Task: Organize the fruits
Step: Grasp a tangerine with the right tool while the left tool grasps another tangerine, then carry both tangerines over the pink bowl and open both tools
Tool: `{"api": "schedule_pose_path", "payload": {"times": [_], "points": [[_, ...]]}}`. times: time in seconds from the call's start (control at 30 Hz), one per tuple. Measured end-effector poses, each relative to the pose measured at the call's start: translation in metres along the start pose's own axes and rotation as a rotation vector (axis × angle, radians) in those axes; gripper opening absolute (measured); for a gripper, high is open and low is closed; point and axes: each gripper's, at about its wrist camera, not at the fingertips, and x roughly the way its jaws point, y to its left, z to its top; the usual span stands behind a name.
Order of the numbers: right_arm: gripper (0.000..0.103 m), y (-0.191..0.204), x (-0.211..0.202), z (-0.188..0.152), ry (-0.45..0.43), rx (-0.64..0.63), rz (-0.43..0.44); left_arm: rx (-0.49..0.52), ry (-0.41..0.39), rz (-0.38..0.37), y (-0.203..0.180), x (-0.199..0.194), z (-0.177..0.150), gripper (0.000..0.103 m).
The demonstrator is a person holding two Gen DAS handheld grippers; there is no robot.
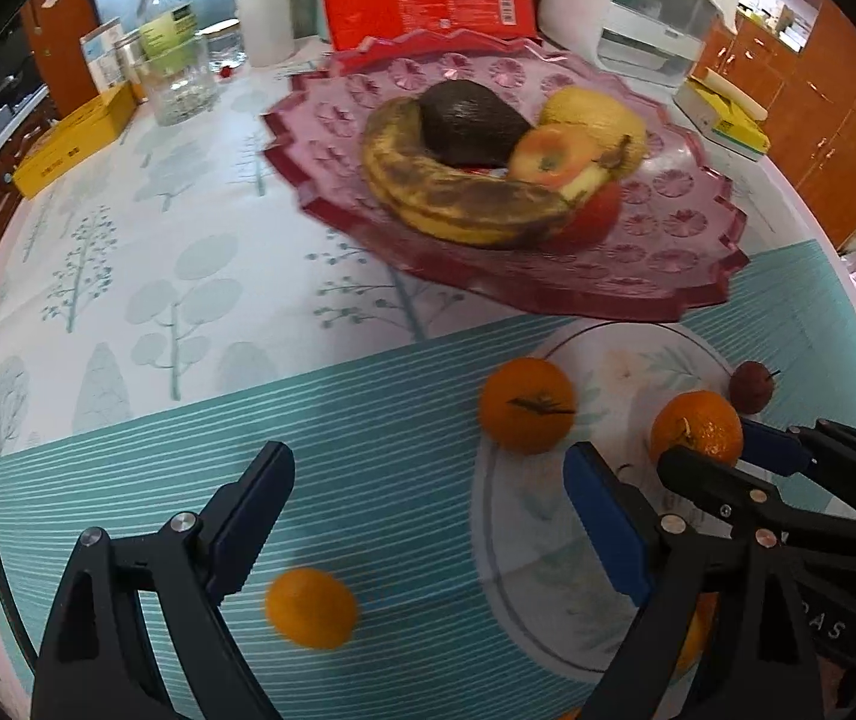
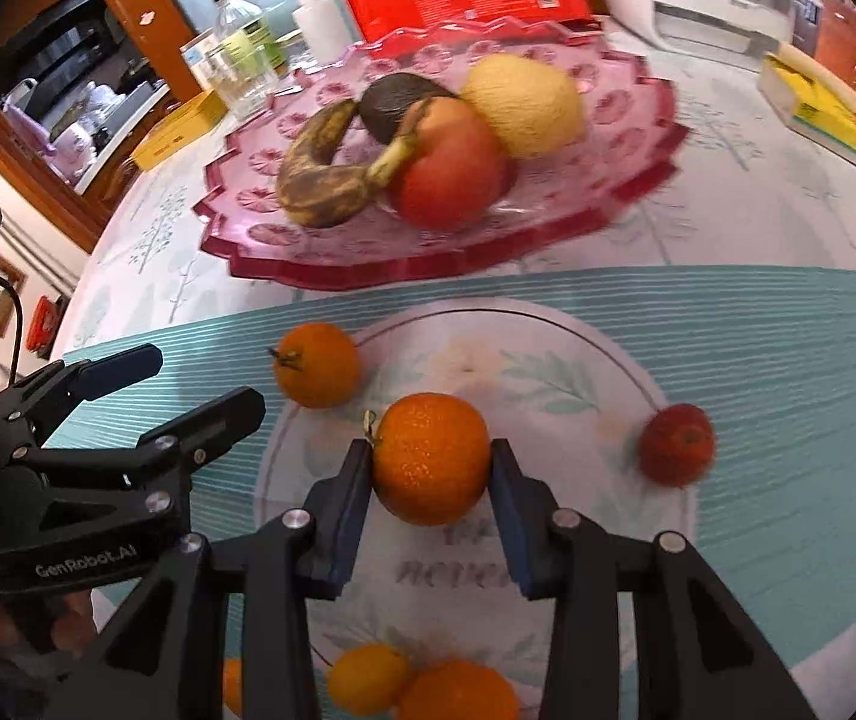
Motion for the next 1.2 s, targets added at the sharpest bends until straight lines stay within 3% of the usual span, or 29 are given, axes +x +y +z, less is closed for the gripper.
{"api": "schedule_pose_path", "payload": {"times": [0.17,0.27,0.6,0.9,1.2], "points": [[0.039,-0.011,-0.012,-0.006,-0.026,0.004,-0.049,0.015,0.001,-0.013,-0.017,0.010,0.004,0.089],[0.039,-0.016,-0.018,-0.009,-0.036,0.003,-0.068,0.015,0.010,-0.016,-0.026,0.017,0.006,0.082],[0.039,-0.026,-0.029,-0.023,-0.067,0.012,-0.082,0.014,0.038,-0.009,-0.042,0.037,0.009,0.038],[0.039,-0.029,-0.036,-0.030,-0.102,0.018,-0.064,0.038,0.053,0.025,-0.058,0.028,0.006,0.037],[0.039,-0.036,-0.053,-0.032,-0.141,0.009,-0.038,0.039,0.040,0.043,-0.070,-0.012,-0.009,0.037]]}}
